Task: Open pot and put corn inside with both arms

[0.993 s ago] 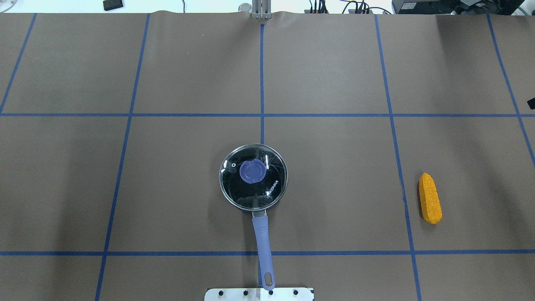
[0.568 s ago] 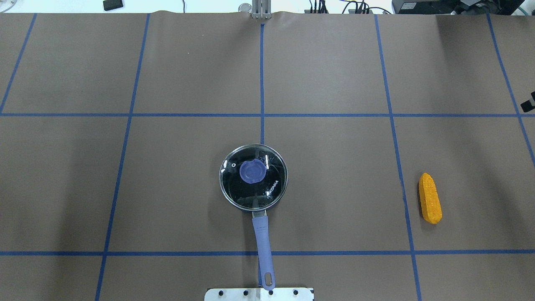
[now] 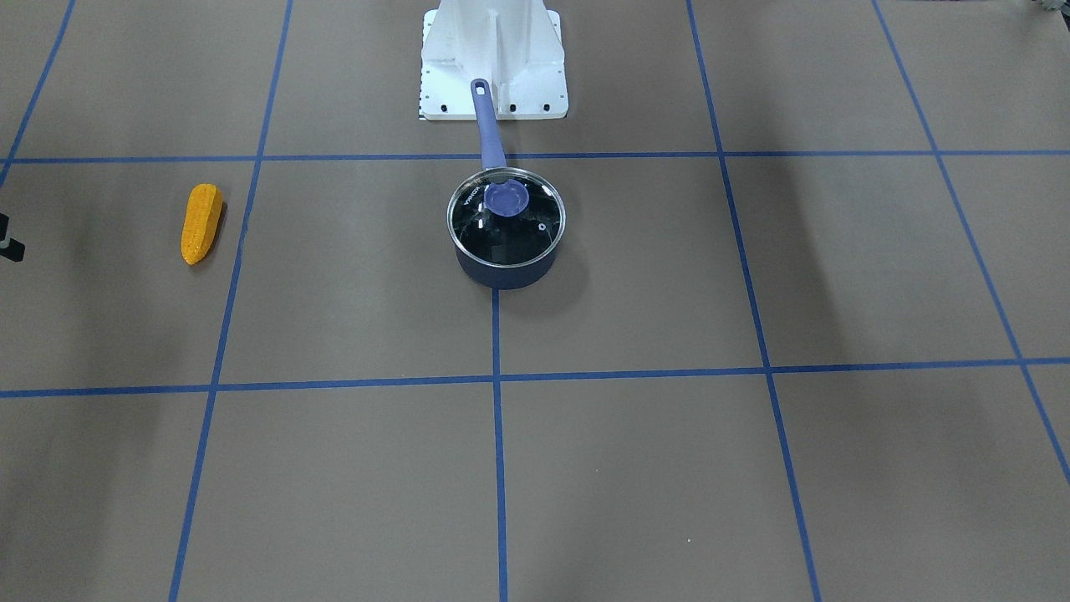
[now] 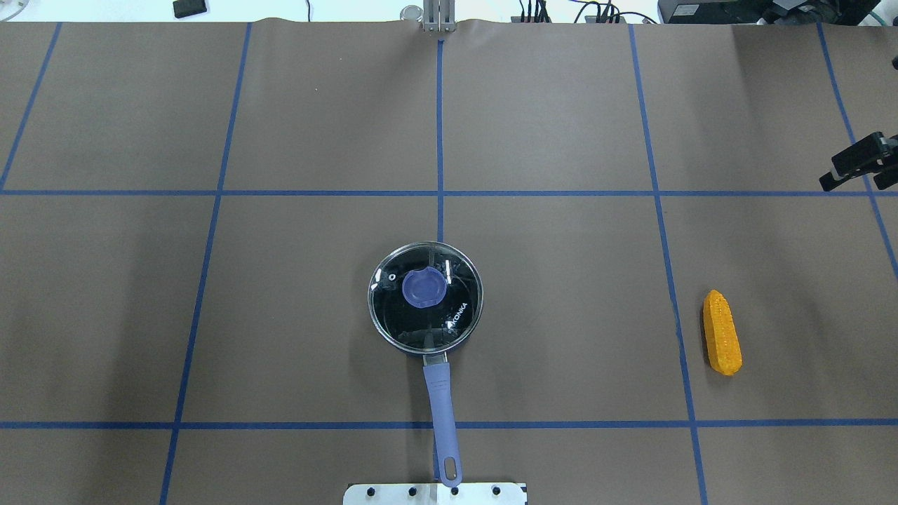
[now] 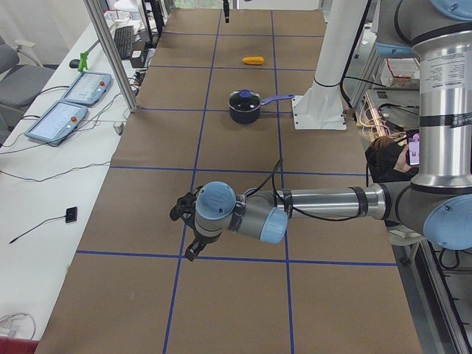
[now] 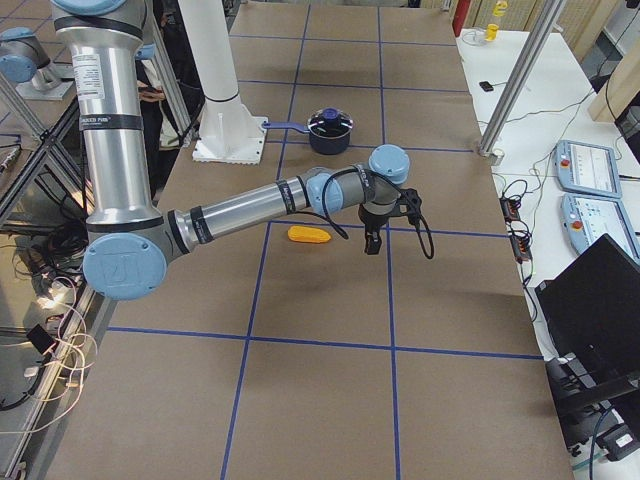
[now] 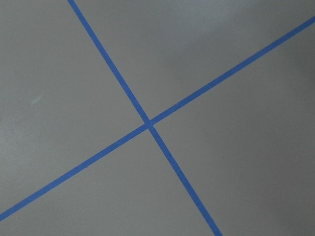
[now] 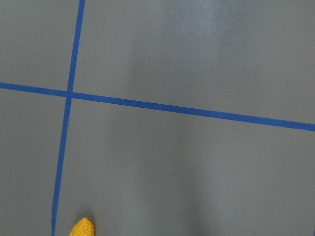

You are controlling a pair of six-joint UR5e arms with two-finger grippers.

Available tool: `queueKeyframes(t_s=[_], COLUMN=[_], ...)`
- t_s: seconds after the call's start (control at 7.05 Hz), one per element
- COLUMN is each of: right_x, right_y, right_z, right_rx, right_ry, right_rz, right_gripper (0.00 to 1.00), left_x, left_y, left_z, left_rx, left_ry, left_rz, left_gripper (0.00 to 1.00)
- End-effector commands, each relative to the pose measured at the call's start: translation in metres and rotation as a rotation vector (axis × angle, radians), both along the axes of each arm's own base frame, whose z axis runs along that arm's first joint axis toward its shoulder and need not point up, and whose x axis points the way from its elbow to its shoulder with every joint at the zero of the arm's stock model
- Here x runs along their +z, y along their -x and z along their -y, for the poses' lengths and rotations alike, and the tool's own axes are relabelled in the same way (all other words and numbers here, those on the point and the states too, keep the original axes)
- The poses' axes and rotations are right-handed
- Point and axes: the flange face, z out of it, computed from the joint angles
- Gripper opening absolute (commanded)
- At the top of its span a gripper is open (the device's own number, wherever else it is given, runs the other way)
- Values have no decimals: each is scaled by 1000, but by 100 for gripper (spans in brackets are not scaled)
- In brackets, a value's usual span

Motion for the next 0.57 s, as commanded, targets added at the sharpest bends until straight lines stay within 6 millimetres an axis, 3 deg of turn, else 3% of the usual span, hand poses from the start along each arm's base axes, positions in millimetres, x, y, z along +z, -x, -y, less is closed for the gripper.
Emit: queueKeyframes(t_s=[0.0,0.14,0.28,0.43], right_x=[-19,-24,-41,-44], right_y=[56,87,111,130], right_z=[-6,-14,-19,-26], right_rx=[-11,-22,-8,-11], right_ry=[62,84,107,127], right_rz=[-17,-44,-49,-57], right_gripper=[100,100,100,98], left_x=[-21,-54,-70,-76], left_y=[0,-2,-5,-8], left_z=[0,-1,-2,-2], left_rx=[-46,-110,-133,-152], left_ry=[21,44,52,70], left_rz=[-21,-46,-60,-71], left_gripper=[99,99,99,99])
